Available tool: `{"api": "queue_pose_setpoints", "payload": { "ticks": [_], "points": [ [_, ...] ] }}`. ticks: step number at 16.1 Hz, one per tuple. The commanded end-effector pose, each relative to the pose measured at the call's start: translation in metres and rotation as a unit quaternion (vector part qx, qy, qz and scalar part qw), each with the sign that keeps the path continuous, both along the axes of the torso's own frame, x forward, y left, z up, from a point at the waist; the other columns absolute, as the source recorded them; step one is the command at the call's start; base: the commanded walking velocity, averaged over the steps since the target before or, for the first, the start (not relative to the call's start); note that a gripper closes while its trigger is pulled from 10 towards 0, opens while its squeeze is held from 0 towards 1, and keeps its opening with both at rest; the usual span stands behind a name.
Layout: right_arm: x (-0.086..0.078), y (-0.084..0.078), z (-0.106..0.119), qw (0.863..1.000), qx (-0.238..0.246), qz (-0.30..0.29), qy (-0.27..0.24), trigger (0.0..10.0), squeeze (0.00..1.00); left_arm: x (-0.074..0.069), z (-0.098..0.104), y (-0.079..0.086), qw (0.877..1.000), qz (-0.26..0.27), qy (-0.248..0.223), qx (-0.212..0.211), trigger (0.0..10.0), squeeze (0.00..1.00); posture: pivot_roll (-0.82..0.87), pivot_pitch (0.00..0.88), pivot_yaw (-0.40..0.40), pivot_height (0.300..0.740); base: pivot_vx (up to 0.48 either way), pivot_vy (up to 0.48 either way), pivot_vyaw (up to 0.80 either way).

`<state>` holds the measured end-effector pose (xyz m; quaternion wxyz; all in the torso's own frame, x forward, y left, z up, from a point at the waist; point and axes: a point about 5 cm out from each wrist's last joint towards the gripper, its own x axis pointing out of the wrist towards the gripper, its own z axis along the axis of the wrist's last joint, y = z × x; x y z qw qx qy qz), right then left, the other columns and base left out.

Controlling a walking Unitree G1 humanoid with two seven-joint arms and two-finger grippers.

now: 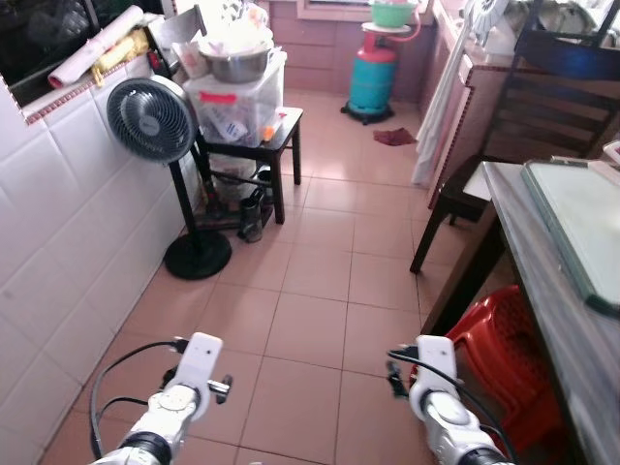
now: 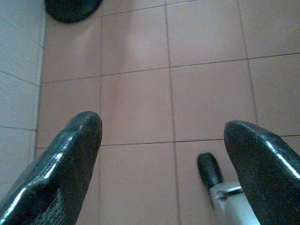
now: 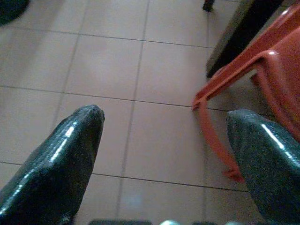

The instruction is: Setting the table

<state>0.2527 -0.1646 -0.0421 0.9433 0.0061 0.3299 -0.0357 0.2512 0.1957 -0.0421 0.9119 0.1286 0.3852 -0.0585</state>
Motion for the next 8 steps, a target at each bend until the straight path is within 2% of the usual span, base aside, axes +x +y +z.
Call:
{"api": "queue_pose_setpoints", "payload": {
  "ticks": [1,8],
  "points": [
    [-0.0026,-0.0079,-0.0017,1.0,-0.002,-0.01,0.008,10.0,0.0,-0.0027,-0.0026,-0.0029,1.0,0.003,0.007,-0.005,10.0,0.0,0.08,0.0,-0.001,0.74,0.0,0.33,0.0],
    [-0.0019,-0.0082,-0.0008,1.0,-0.01,-0.011,0.004,10.0,0.0,-0.0039,-0.0035,-0.0015,1.0,0.01,0.011,-0.008,10.0,0.0,0.08,0.0,0.002,0.74,0.0,0.331,0.0]
  ]
}}
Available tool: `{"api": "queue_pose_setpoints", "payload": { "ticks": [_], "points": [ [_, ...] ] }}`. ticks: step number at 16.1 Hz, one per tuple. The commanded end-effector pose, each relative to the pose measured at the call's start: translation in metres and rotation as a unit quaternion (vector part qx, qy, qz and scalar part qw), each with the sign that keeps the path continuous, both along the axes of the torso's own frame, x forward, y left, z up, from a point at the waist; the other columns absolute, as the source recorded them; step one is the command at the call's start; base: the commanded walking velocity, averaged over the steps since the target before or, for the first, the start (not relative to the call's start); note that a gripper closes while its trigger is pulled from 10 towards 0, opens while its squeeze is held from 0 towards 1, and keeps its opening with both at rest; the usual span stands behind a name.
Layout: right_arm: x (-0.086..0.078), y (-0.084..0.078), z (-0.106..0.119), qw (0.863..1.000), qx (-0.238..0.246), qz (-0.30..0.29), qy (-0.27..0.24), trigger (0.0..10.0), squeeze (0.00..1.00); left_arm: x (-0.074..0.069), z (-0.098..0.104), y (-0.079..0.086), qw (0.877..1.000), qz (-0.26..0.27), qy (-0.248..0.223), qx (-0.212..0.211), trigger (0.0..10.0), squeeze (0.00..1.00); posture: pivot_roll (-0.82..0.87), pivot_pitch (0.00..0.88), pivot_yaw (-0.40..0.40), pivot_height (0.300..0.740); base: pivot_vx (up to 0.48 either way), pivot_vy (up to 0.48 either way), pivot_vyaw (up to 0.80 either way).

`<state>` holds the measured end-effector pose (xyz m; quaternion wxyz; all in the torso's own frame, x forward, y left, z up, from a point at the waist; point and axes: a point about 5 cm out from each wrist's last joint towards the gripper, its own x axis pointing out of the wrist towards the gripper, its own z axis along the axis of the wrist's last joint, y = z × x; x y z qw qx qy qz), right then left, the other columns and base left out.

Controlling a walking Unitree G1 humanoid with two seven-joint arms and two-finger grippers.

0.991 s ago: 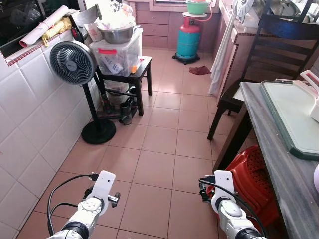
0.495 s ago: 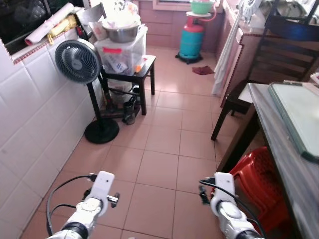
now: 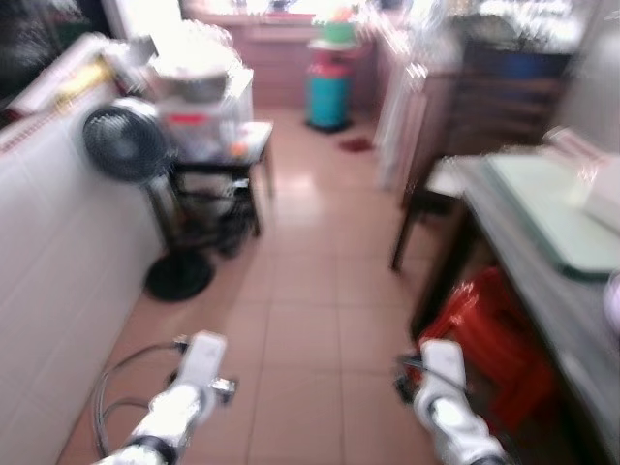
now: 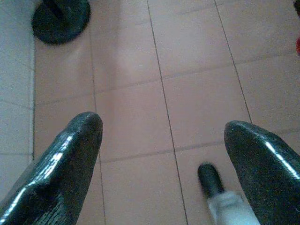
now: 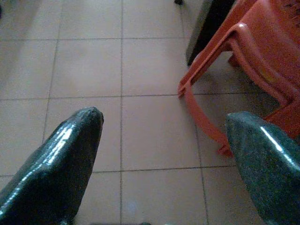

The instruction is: Setting the table

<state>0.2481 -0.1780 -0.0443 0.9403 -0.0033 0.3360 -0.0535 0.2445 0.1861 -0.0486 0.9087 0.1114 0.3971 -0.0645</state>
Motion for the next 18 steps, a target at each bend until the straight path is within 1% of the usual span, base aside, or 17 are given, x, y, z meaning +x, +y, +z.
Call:
{"api": "queue_pose_setpoints", "payload": {
  "ticks": [1,11,18],
  "points": [
    [0.0022,0.0051,0.0011,1.0,0.005,0.002,-0.003,10.0,0.0,0.0026,0.0029,0.0083,1.0,0.007,-0.002,0.009,10.0,0.0,0.08,0.0,0.002,0.74,0.0,0.337,0.0],
    [0.0051,0.0072,0.0039,1.0,-0.002,0.016,-0.018,10.0,0.0,0.0036,0.0037,0.0092,1.0,0.012,-0.004,0.011,10.0,0.0,0.08,0.0,0.0,0.74,0.0,0.342,0.0],
    [0.005,0.0087,0.0037,1.0,0.001,0.017,-0.018,10.0,0.0,0.0044,0.0041,0.0086,1.0,0.012,-0.005,0.011,10.0,0.0,0.08,0.0,0.002,0.74,0.0,0.343,0.75]
  ]
}}
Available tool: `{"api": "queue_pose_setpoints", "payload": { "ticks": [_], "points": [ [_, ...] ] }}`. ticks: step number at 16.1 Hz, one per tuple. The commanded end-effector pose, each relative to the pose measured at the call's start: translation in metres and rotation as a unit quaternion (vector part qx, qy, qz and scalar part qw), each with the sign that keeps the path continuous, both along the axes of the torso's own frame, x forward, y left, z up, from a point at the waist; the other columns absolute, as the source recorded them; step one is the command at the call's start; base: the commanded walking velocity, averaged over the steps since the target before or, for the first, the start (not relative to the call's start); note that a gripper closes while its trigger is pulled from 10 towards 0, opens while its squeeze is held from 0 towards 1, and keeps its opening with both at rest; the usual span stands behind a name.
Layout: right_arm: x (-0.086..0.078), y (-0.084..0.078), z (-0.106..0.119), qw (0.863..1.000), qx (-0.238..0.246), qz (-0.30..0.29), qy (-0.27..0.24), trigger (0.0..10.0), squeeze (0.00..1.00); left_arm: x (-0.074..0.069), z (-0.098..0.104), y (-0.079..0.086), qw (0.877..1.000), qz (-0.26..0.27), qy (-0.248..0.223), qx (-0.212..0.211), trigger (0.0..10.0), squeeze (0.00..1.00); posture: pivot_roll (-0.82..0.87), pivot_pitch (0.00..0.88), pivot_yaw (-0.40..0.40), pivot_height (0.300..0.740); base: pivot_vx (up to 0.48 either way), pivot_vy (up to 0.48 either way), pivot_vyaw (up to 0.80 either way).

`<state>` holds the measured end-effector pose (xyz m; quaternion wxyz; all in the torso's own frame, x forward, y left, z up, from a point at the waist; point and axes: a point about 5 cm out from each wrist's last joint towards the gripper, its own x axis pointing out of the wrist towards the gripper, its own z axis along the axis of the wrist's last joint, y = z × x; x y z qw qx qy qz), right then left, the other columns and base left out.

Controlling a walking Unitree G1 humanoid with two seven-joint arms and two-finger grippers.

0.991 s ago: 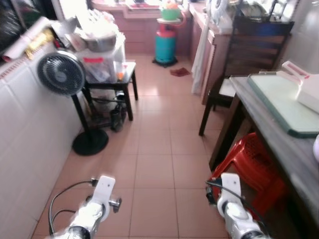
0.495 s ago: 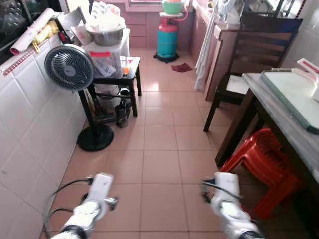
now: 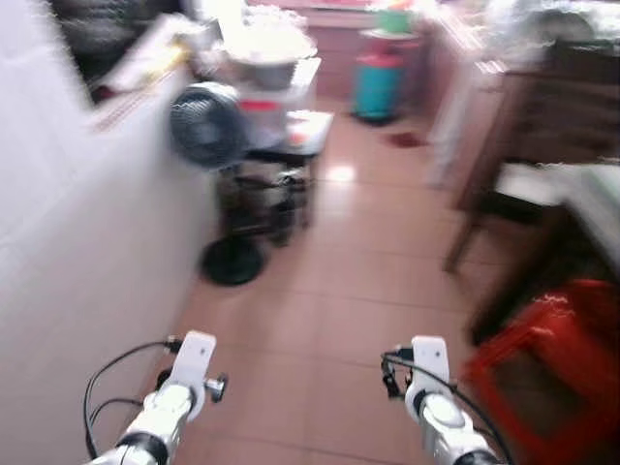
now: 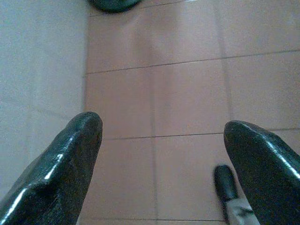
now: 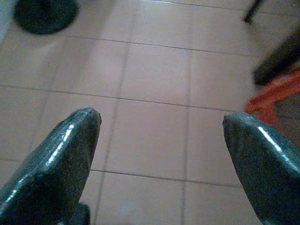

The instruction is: Setting the table

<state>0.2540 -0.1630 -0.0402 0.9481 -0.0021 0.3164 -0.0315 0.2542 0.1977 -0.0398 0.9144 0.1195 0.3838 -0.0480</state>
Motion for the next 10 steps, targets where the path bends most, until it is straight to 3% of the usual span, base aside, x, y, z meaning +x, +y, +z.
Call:
{"api": "queue_pose_setpoints", "payload": {
  "ticks": [1,4,7,10],
  "points": [
    [-0.001,-0.0065,-0.0003,1.0,-0.007,-0.003,0.003,10.0,0.0,-0.0053,-0.0047,-0.0031,1.0,0.002,0.012,-0.002,10.0,0.0,0.08,0.0,0.002,0.74,0.0,0.345,0.7],
    [-0.0009,-0.0066,-0.0003,1.0,-0.007,-0.004,0.003,10.0,0.0,-0.005,-0.0044,-0.0031,1.0,0.002,0.012,-0.002,10.0,0.0,0.08,0.0,0.002,0.74,0.0,0.342,0.5],
    [-0.0009,-0.0066,-0.0004,1.0,-0.007,-0.004,0.003,10.0,0.0,-0.0043,-0.004,-0.003,1.0,0.002,0.011,-0.002,10.0,0.0,0.08,0.0,0.001,0.74,0.0,0.342,0.0],
    [-0.0014,-0.007,-0.0009,1.0,-0.005,-0.009,0.006,10.0,0.0,-0.0014,-0.0012,-0.002,1.0,-0.007,-0.001,0.007,10.0,0.0,0.08,0.0,-0.001,0.74,0.0,0.0,0.0]
  ]
}}
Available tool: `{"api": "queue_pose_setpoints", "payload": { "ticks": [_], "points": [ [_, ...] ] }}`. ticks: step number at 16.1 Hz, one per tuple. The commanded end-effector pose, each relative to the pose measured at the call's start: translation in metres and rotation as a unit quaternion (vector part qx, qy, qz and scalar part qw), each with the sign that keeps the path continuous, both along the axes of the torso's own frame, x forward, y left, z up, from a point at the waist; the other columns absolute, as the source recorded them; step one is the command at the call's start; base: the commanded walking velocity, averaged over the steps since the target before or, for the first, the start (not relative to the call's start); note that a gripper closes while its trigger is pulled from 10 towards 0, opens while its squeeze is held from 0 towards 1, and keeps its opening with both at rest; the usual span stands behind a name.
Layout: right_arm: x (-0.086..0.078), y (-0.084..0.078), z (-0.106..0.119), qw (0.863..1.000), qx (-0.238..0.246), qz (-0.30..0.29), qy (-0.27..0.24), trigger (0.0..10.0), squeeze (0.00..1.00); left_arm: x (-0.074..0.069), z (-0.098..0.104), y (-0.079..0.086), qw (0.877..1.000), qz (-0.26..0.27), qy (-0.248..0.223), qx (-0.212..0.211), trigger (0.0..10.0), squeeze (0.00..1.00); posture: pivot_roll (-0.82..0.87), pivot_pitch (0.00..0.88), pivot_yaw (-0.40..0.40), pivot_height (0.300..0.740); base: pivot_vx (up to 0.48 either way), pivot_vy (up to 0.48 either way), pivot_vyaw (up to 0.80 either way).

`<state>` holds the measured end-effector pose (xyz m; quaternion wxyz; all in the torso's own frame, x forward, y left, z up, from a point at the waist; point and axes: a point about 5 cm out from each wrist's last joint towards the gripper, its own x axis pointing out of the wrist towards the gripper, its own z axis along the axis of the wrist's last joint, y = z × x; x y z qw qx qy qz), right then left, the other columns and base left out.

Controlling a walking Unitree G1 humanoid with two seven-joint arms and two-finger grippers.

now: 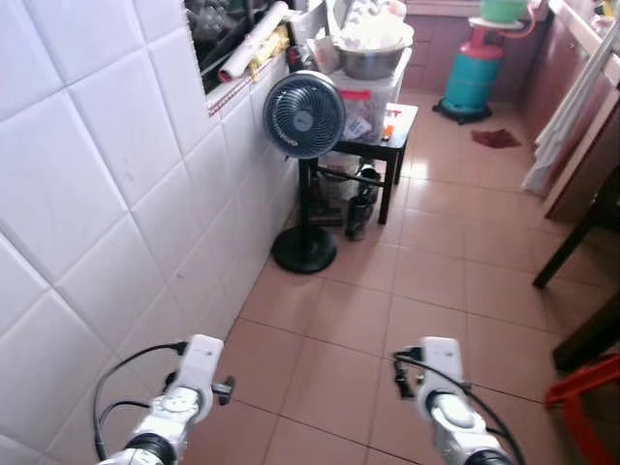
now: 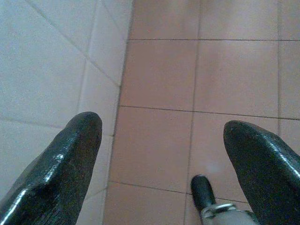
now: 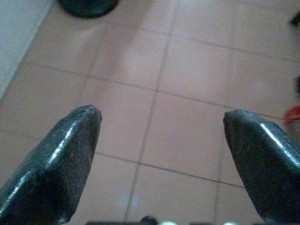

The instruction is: Setting the table

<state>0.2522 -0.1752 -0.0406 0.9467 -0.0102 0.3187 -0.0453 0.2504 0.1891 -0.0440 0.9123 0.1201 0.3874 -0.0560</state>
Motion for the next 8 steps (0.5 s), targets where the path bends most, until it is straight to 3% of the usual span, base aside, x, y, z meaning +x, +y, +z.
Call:
{"api": "queue_pose_setpoints", "payload": {
  "ticks": [1,6,8],
  "points": [
    [-0.0001,0.0049,-0.0009,1.0,0.008,-0.001,0.005,10.0,0.0,0.0035,0.0039,0.0069,1.0,-0.003,-0.009,0.012,10.0,0.0,0.08,0.0,-0.001,0.74,0.0,0.0,0.0],
    [-0.0013,0.0046,-0.0018,1.0,0.009,-0.002,0.006,10.0,0.0,0.0045,0.0045,0.0053,1.0,-0.002,-0.01,-0.001,10.0,0.0,0.08,0.0,0.0,0.74,0.0,0.0,-0.1],
    [-0.0016,0.0045,-0.0019,1.0,0.009,-0.001,0.006,10.0,0.0,0.0038,0.0038,0.0048,1.0,0.0,-0.008,-0.005,10.0,0.0,0.07,0.0,-0.001,0.74,0.259,0.0,0.0]
  ]
}}
